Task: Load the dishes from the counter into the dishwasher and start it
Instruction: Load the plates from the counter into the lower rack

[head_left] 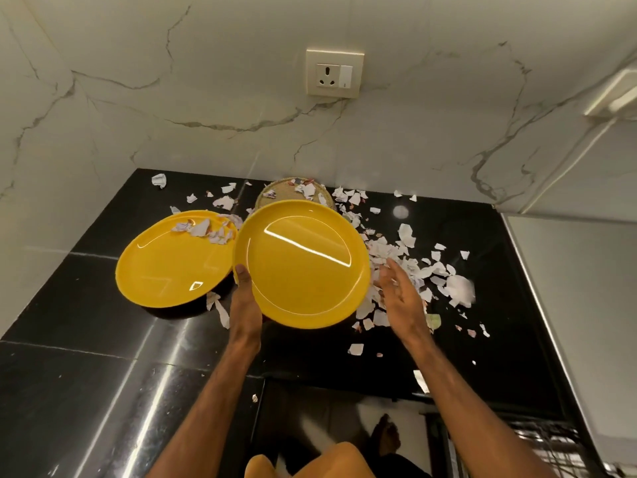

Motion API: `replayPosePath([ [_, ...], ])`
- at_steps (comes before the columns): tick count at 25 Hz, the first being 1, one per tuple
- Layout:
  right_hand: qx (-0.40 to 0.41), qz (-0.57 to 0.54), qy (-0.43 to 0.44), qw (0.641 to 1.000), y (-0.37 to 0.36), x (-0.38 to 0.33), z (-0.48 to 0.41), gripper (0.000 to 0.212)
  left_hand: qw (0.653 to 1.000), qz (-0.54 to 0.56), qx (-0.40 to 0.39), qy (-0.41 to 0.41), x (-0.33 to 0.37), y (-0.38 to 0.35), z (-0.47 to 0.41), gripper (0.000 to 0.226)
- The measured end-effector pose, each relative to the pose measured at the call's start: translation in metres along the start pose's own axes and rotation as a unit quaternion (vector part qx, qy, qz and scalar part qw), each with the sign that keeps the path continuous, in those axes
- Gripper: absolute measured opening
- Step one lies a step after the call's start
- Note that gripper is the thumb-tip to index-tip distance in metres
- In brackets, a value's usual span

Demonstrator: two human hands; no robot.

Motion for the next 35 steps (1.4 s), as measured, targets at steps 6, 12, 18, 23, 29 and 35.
replayPosePath([
  [6,0.052,-0.094,-0.037,0.994,0.054,0.026,0.013,0.036,0.982,-0.04,-0.157,0.091,-0.027,-0.059,0.025,0.045],
  [12,0.139,-0.089,-0.06,0.985,0.125,0.076,0.058,0.025,0.968,-0.107,-0.218,0.067,-0.032,-0.119,0.063,0.02],
  [18,0.201,-0.107,-0.1,0.968,0.207,0.159,0.138,0.026,0.947,-0.143,-0.282,0.051,-0.082,-0.184,0.137,0.033],
  [23,0.269,-0.139,-0.126,0.945,0.275,0.217,0.226,0.018,0.909,-0.192,-0.366,0.047,-0.126,-0.259,0.217,0.025],
  [29,0.356,-0.157,-0.196,0.9,0.332,0.295,0.328,0.022,0.844,-0.252,-0.472,0.046,-0.19,-0.334,0.308,0.022],
  [35,0.455,-0.176,-0.281,0.827,0.37,0.373,0.424,0.016,0.745,-0.334,-0.577,0.012,-0.268,-0.419,0.385,0.038],
])
Point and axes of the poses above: each hand's wrist, its own z-axis away from the middle knuckle, its own y-axis out of the back of the hand, x = y × z, the point moved 9 cm from there along -z, towards the middle knuckle, and after that the axes turned 13 degrees about z, right-handed, at the moved point
